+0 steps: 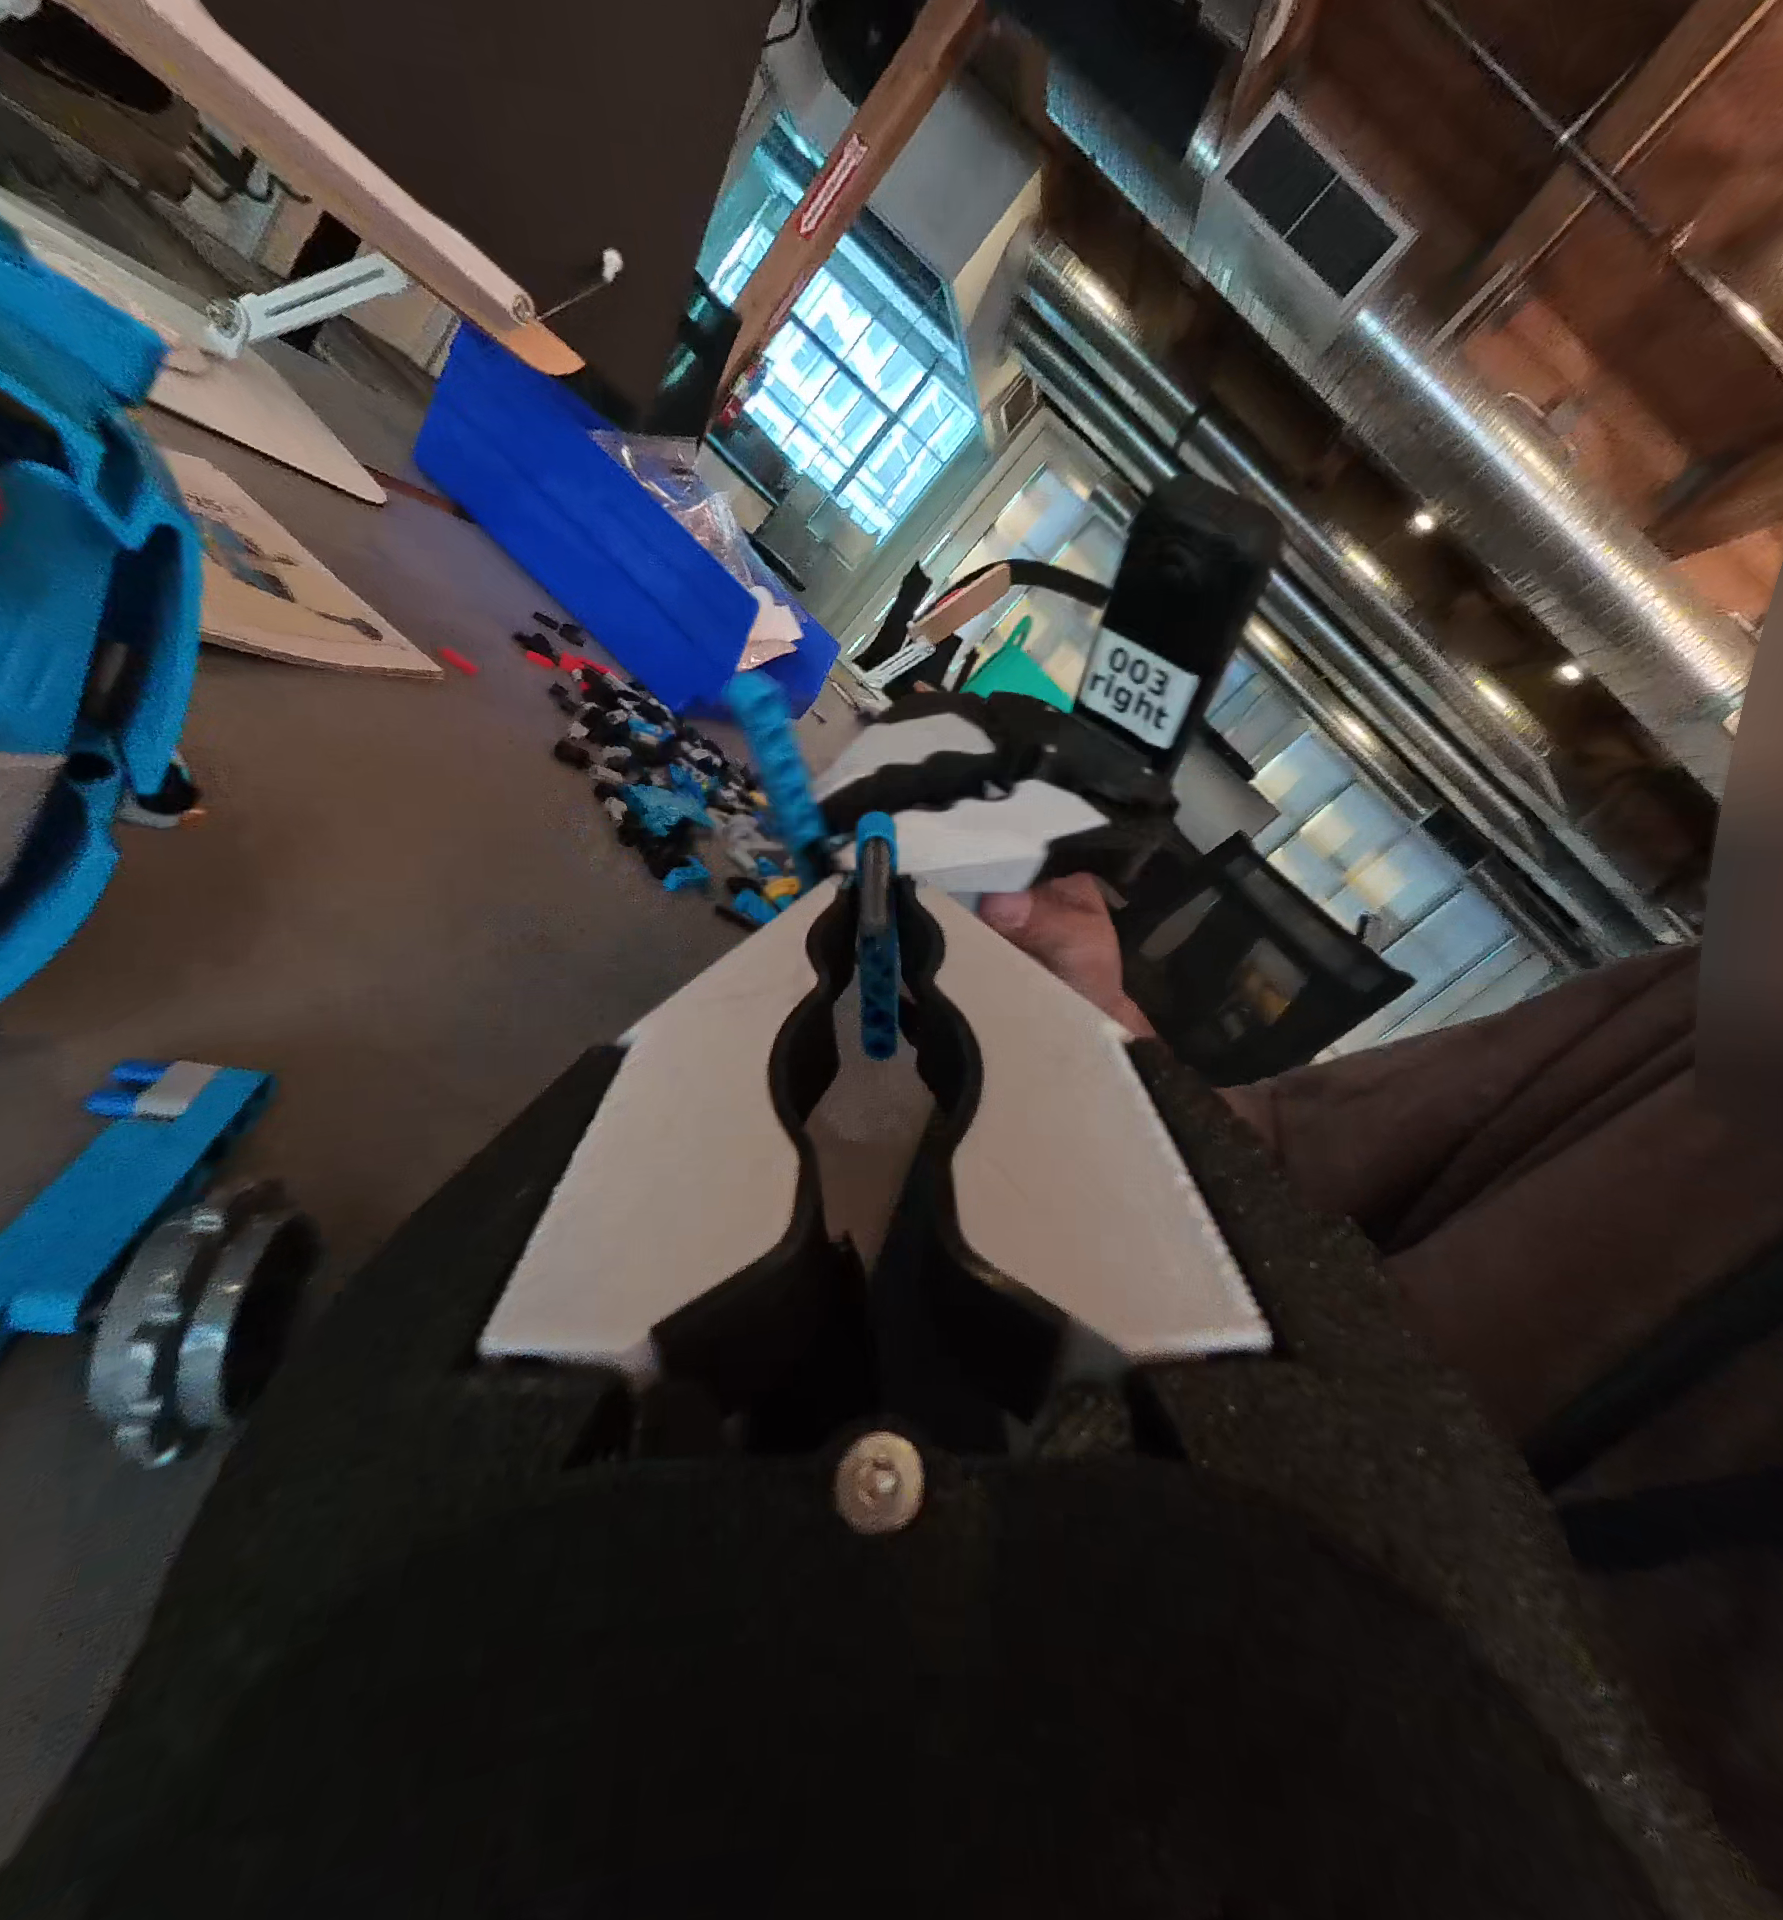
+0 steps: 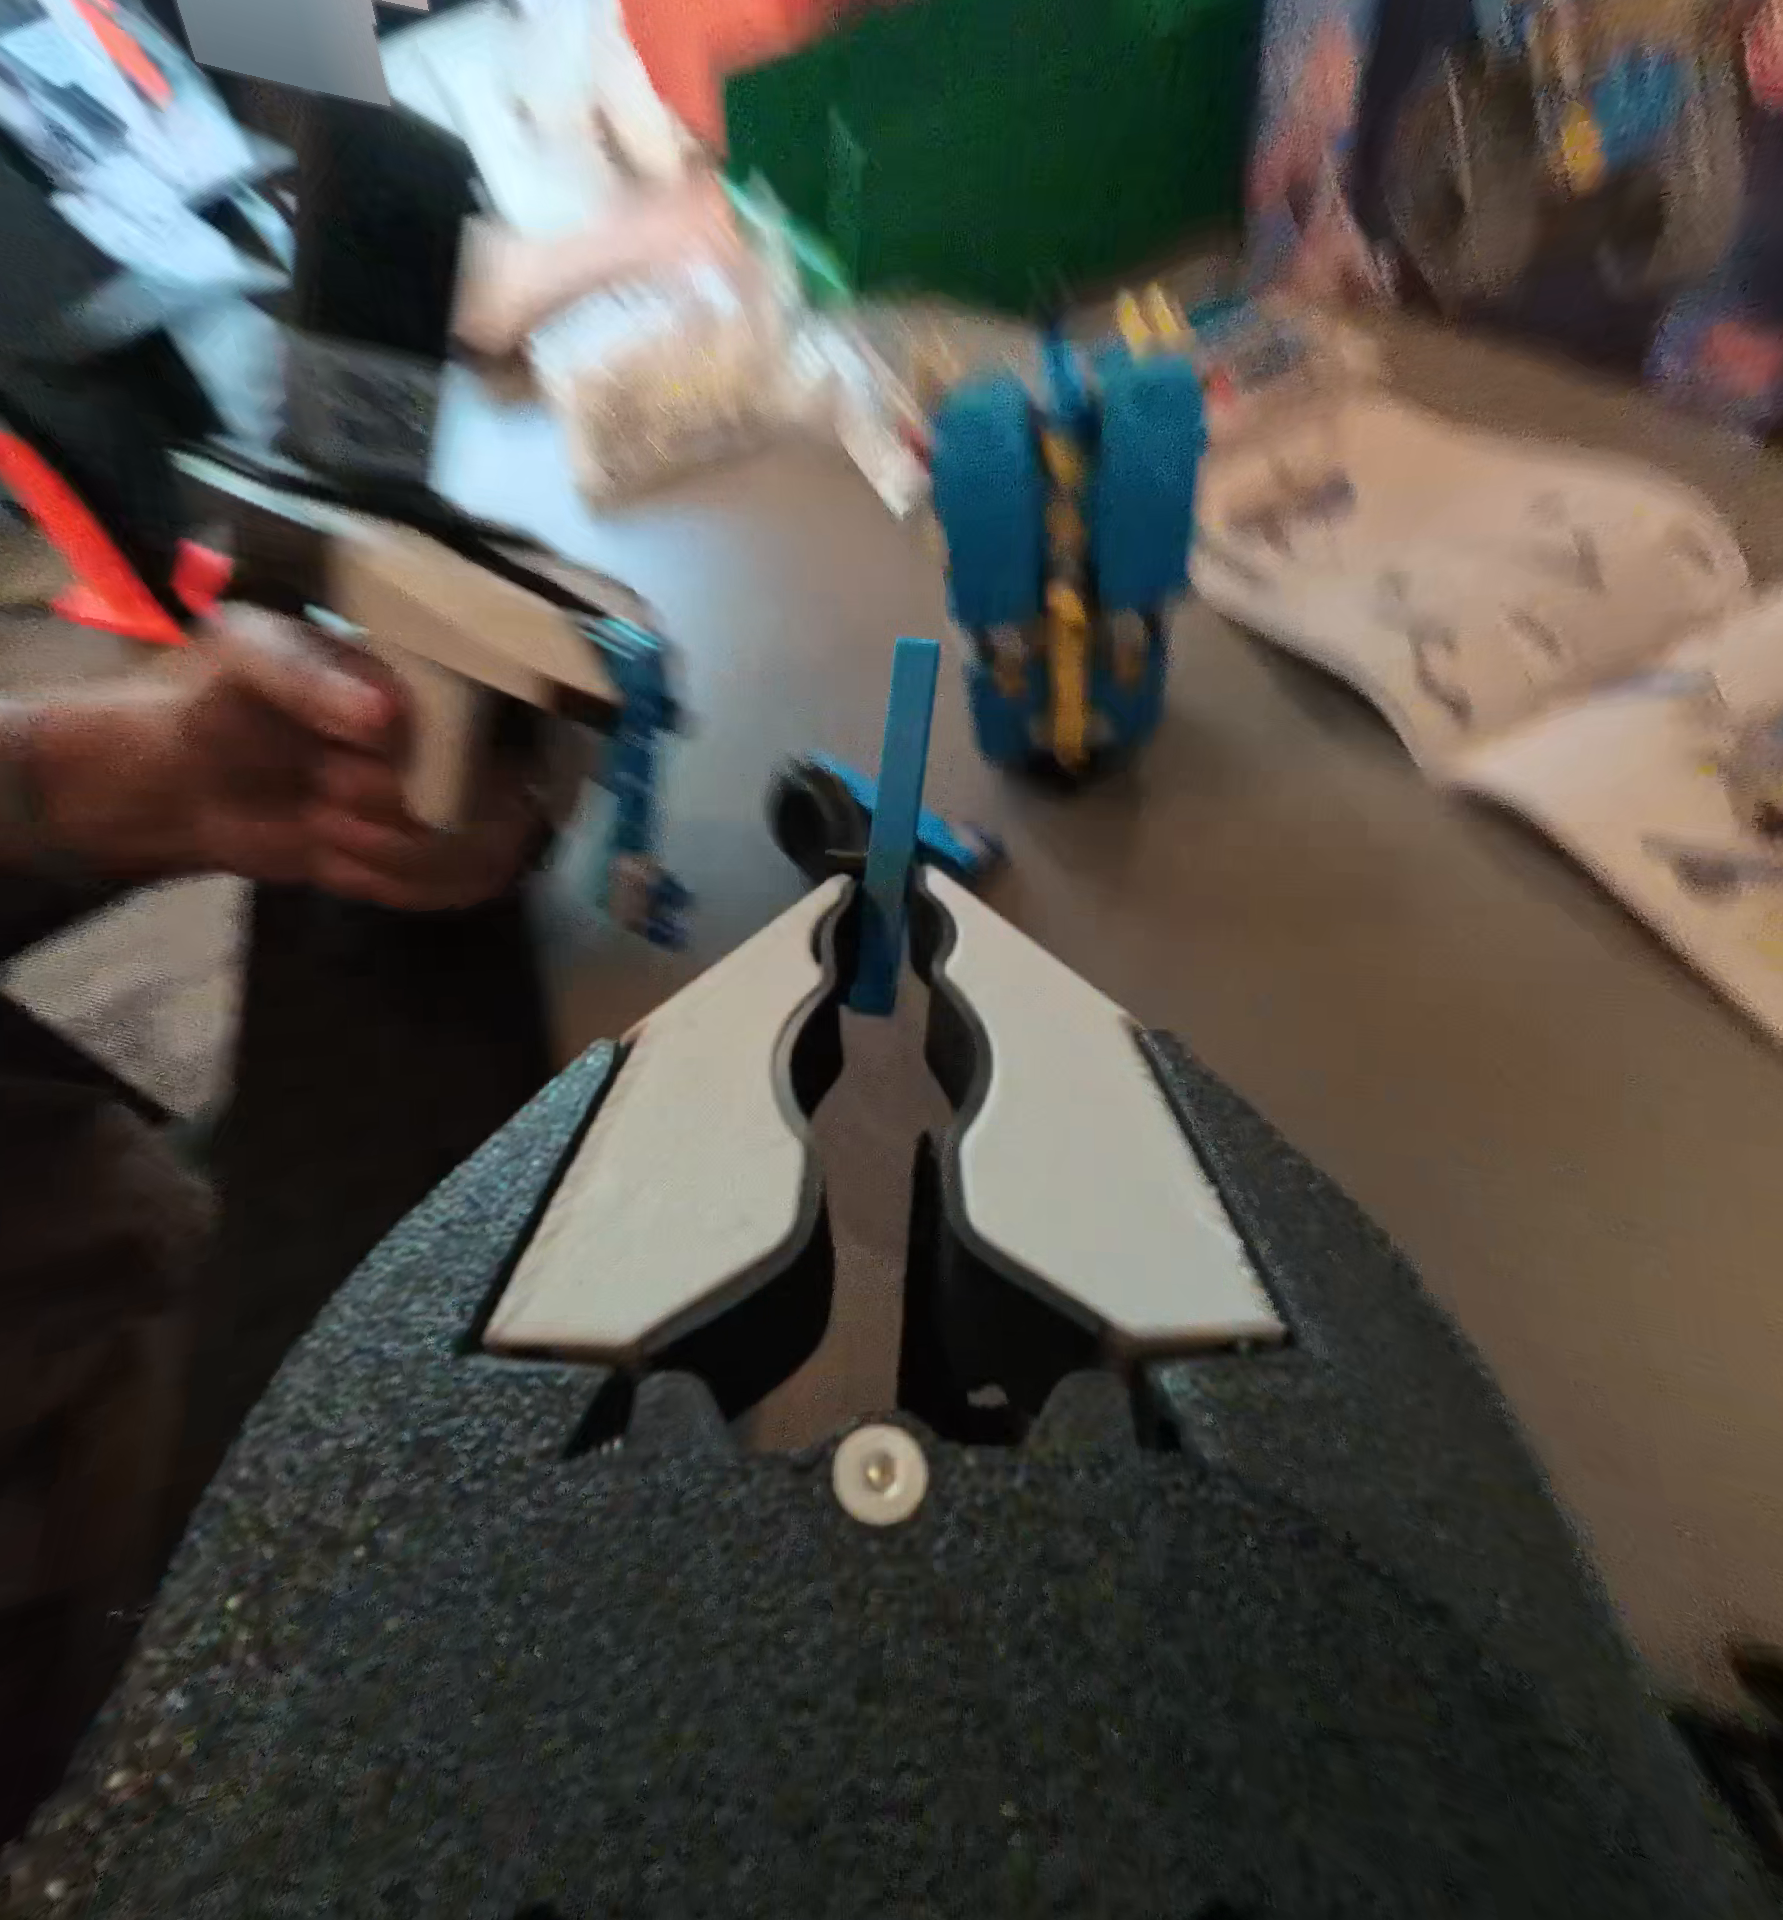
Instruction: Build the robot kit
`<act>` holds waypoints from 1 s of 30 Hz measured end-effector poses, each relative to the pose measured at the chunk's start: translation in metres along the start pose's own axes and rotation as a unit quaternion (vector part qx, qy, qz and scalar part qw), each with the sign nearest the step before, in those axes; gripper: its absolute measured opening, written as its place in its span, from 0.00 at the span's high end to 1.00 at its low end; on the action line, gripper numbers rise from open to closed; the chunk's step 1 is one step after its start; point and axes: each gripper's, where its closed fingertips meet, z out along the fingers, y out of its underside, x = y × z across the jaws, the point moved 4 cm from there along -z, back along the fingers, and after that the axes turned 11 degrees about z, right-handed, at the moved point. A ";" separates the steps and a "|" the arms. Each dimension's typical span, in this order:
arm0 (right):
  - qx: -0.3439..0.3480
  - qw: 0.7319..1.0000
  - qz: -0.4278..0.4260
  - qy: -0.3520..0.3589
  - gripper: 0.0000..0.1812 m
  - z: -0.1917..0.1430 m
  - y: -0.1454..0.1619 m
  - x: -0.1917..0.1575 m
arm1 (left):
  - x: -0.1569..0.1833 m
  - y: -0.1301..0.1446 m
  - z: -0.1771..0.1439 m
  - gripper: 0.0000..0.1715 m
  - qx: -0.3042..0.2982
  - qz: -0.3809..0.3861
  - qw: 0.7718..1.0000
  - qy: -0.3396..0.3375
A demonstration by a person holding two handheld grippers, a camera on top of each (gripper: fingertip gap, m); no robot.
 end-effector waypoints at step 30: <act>0.096 0.990 -0.083 0.060 0.95 0.000 -0.014 -0.032 | 0.000 0.001 0.013 0.97 0.024 -0.011 1.000 -0.003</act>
